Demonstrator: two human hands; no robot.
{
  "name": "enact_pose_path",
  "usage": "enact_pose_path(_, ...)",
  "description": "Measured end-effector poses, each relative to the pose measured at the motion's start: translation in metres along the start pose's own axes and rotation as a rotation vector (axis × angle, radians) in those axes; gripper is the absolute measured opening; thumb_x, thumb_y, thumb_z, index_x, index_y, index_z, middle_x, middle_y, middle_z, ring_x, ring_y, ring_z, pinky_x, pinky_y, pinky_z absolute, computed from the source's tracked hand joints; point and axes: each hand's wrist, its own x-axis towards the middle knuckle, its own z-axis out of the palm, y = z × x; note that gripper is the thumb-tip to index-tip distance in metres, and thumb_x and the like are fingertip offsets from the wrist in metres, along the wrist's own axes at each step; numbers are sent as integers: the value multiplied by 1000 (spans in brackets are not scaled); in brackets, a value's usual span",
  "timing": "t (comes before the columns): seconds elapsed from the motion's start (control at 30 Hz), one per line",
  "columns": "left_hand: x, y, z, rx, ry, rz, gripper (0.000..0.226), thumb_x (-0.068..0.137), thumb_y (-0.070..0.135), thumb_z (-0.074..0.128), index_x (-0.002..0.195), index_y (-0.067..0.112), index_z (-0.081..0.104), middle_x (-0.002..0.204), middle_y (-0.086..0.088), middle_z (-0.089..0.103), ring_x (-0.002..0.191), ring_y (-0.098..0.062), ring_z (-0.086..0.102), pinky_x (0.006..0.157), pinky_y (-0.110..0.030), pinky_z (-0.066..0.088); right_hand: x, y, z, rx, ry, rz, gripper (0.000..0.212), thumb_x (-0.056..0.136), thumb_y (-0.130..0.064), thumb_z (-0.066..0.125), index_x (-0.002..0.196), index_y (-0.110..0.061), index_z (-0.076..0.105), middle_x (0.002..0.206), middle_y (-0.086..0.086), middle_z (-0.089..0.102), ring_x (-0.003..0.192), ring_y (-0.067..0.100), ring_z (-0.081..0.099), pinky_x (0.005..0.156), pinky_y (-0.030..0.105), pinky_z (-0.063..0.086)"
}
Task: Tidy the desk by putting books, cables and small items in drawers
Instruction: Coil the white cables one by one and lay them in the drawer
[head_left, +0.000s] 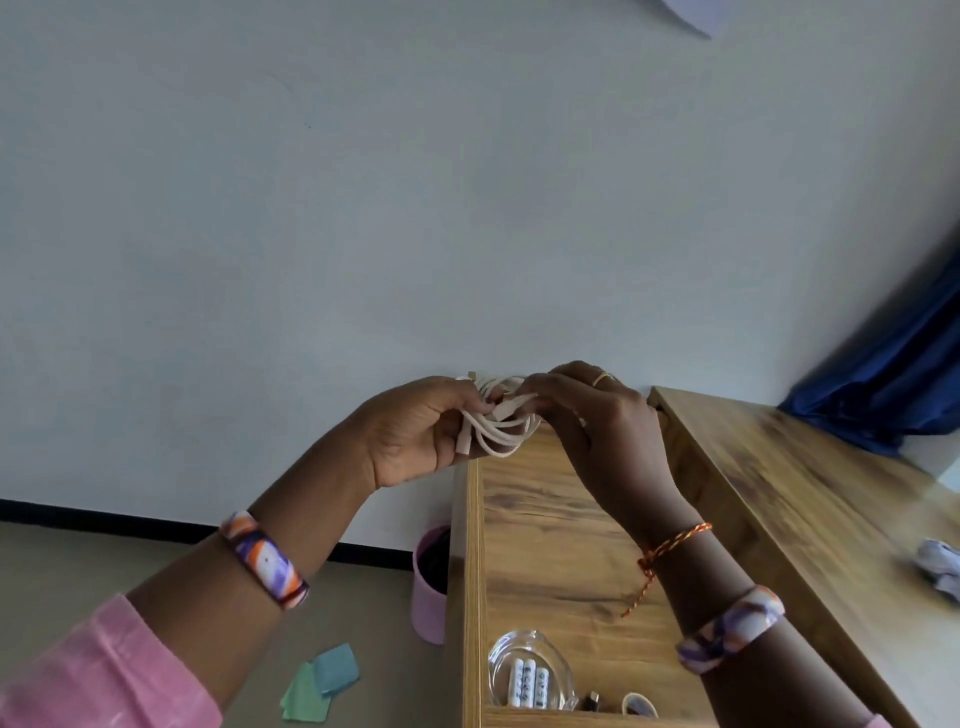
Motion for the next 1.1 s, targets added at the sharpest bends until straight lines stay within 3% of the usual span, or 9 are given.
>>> enact_pose_path(0.13, -3, -9, 3, -101, -132, -27, 20, 71, -8, 56, 78, 1, 73, 80, -14, 71, 72, -21, 70, 70, -32, 60, 0, -6, -4, 258, 103, 184, 12, 88, -15, 57, 92, -12, 68, 81, -5, 65, 73, 6, 60, 61, 20, 48)
enact_pose_path(0.2, -3, -14, 8, -53, -144, -14, 24, 74, -12, 52, 77, 2, 71, 77, -11, 71, 71, -19, 70, 70, -31, 59, 2, -9, -7, 427, 121, 385, 11, 90, -14, 58, 83, -10, 65, 72, -2, 62, 64, 5, 55, 59, 23, 45)
enact_pose_path(0.33, -5, -11, 25, 374, -34, 136, 28, 84, -14, 39, 84, 4, 61, 67, -1, 64, 60, -4, 62, 58, -15, 52, 4, -17, -11, 893, 96, 819, 17, 93, -15, 52, 87, -6, 65, 85, 13, 70, 80, 25, 69, 73, 38, 56)
enact_pose_path(0.47, -13, -2, 35, 714, -10, 294, 28, 85, -11, 43, 78, 8, 62, 67, 0, 59, 59, 0, 56, 59, -11, 45, 2, -25, -12, 1374, 195, 1139, 12, 89, 0, 54, 100, -5, 54, 73, 13, 69, 58, 19, 68, 58, 30, 59)
enact_pose_path(0.67, -11, -5, 38, 889, 338, 547, 30, 85, -6, 43, 67, 14, 56, 63, 3, 57, 55, -6, 55, 59, -19, 45, -9, -39, 0, 1472, 38, 1054, 31, 95, -22, 44, 95, 1, 65, 87, 12, 71, 78, 16, 69, 76, 27, 57)
enact_pose_path(0.8, -3, -5, 37, 1152, 576, 625, 16, 92, 6, 43, 93, 3, 58, 87, -8, 58, 83, -23, 54, 73, -32, 42, -13, -56, 8, 1630, -9, 1044, 42, 95, -32, 39, 105, 2, 61, 101, 17, 69, 94, 21, 67, 91, 33, 53)
enact_pose_path(0.9, -4, -2, 37, 1203, 614, 562, 18, 95, 11, 40, 98, 4, 56, 100, -14, 59, 95, -28, 54, 77, -31, 39, -13, -63, 7, 1722, -28, 940, 41, 86, -29, 48, 108, 4, 59, 107, 17, 66, 103, 21, 62, 102, 33, 45)
enact_pose_path(0.97, -7, -1, 39, 1225, 608, 527, 19, 95, 13, 39, 97, 4, 55, 97, -12, 58, 92, -28, 54, 77, -33, 41, -14, -63, 8, 1645, -63, 851, 35, 81, -21, 53, 107, 2, 62, 105, 16, 67, 104, 19, 62, 102, 31, 45)
enact_pose_path(1.1, -13, 0, 39, 1401, 545, 465, 18, 97, 19, 36, 92, 9, 49, 91, -8, 55, 83, -23, 52, 72, -32, 41, -19, -58, 8, 1130, -140, 881, 19, 91, -22, 53, 96, -10, 68, 95, 10, 62, 95, 19, 54, 89, 30, 45)
